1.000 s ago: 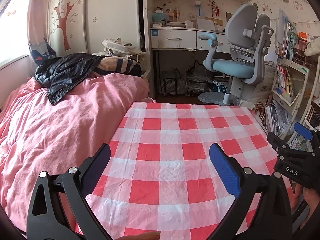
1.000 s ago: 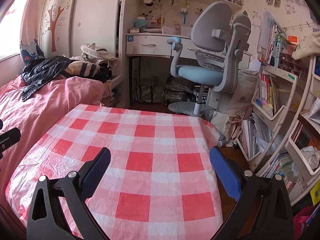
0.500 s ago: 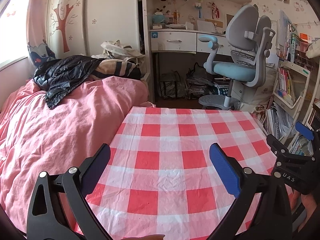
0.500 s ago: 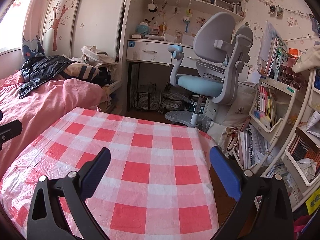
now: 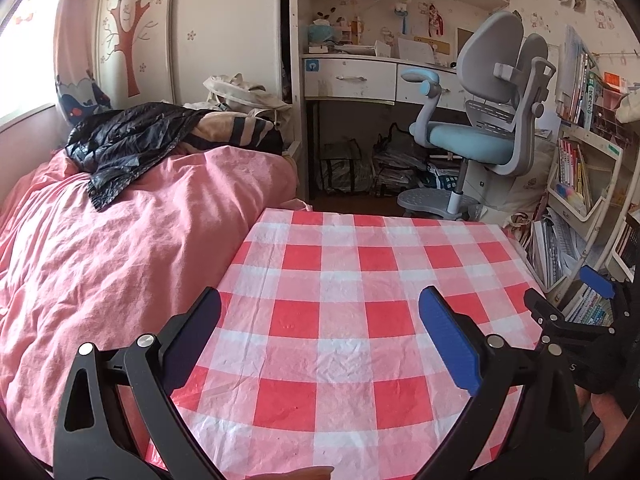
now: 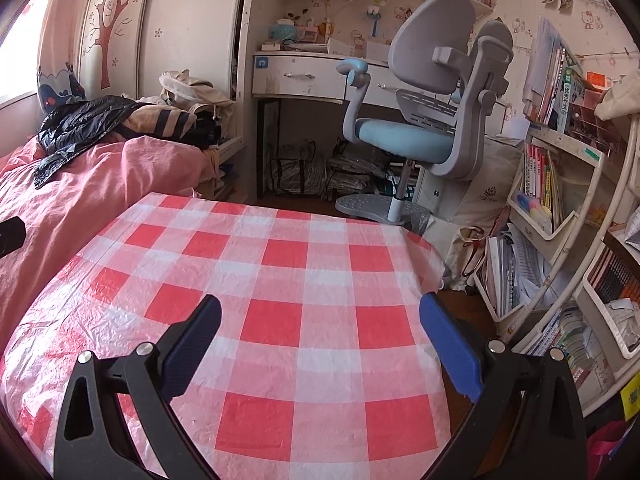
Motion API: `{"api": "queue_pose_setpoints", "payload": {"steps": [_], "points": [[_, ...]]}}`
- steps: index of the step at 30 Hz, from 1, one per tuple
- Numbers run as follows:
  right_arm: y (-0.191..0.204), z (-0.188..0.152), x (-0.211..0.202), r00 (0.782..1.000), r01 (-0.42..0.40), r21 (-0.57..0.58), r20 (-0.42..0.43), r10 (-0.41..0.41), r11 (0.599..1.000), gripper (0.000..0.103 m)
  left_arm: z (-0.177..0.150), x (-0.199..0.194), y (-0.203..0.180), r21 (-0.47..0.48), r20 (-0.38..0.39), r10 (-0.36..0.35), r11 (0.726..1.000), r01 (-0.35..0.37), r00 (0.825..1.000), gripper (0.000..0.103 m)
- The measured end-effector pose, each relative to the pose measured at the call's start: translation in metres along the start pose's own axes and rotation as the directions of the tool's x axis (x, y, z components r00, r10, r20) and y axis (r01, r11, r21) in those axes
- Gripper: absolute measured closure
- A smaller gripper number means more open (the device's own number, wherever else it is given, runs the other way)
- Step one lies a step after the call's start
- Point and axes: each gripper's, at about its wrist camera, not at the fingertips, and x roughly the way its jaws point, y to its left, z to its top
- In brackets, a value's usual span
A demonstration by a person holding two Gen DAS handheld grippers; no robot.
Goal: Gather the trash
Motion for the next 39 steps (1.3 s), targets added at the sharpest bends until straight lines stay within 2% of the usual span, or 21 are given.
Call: {"api": "queue_pose_setpoints", "payload": {"steps": [23, 39], "points": [[0.003, -0.005, 0.007, 1.0, 0.012, -0.028, -0.012, -0.013, 1.0, 0.008, -0.001, 0.001, -0.002, 0.01, -0.007, -0.006, 1.0, 0.006, 1.0, 0.007], [0.001, -0.008, 0.019, 0.998, 0.027, -0.037, -0.059, -0.029, 0.999, 0.008, -0.001, 0.001, -0.003, 0.008, -0.007, -0.006, 1.0, 0.006, 1.0, 0.007]]}}
